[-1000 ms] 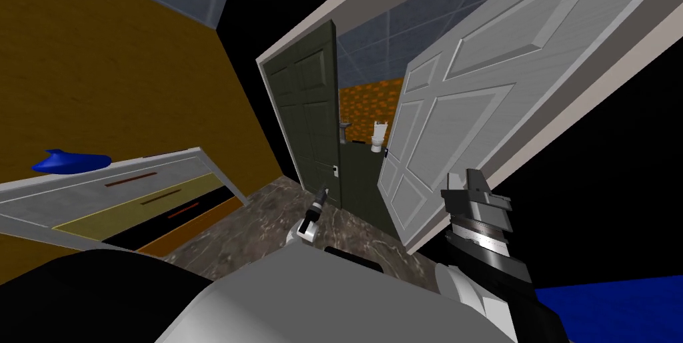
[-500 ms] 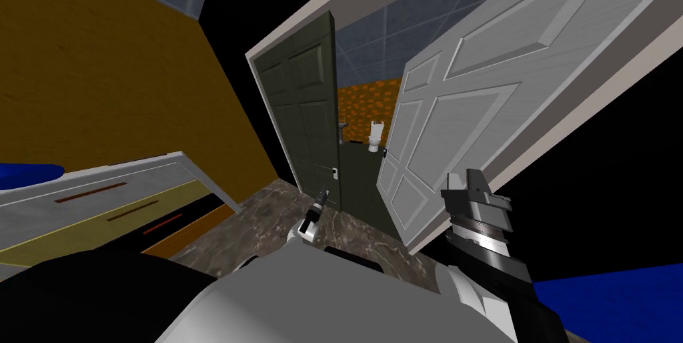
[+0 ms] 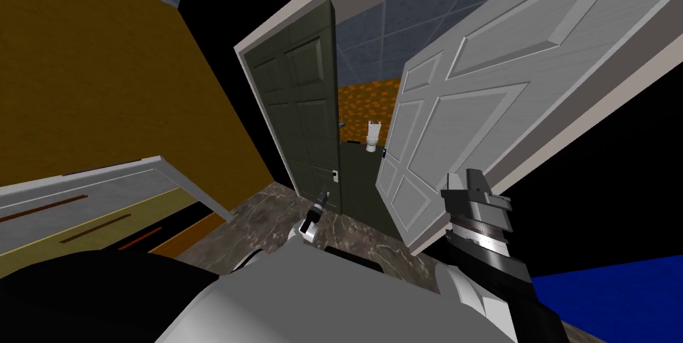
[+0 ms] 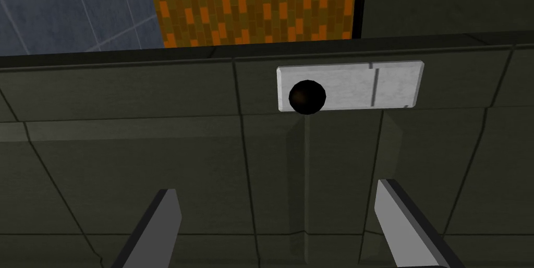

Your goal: Push the door open

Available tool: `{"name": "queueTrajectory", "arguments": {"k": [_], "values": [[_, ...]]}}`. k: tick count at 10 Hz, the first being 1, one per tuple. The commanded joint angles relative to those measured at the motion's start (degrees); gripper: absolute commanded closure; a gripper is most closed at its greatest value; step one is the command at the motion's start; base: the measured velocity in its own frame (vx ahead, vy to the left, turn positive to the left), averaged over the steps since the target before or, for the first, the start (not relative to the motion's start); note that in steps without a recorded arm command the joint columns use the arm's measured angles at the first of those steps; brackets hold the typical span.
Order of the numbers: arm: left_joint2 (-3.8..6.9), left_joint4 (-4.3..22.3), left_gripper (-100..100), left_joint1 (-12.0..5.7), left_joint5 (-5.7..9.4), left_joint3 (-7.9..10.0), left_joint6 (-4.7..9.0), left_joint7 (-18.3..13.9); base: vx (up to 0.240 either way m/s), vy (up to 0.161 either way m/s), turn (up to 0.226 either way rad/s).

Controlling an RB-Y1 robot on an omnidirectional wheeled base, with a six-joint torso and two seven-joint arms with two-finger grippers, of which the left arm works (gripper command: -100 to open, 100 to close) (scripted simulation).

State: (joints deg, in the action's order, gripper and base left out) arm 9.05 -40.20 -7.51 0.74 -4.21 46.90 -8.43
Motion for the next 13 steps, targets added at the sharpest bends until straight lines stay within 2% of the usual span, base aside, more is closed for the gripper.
{"name": "queueTrajectory", "arguments": {"k": [1, 4, 8, 10, 13], "values": [[0.08, 1.85, -100, -0.78, -0.05, -0.11, 0.56, -0.35, 0.046, 0.064, -0.058], [0.19, 4.53, -100, -1.99, -0.16, -0.31, 1.1, -0.88, 0.037, 0.057, -0.058], [0.38, 9.39, -100, -4.17, -0.35, -0.69, 2.1, -1.84, 0.053, 0.093, -0.083], [0.21, 8.94, -100, -3.89, -0.23, -0.45, 2.1, -1.5, 0.055, 0.029, -0.019], [0.01, 9.15, -100, -3.93, -0.05, -0.14, 2.15, -1.21, 0.195, -0.024, -0.029]]}}
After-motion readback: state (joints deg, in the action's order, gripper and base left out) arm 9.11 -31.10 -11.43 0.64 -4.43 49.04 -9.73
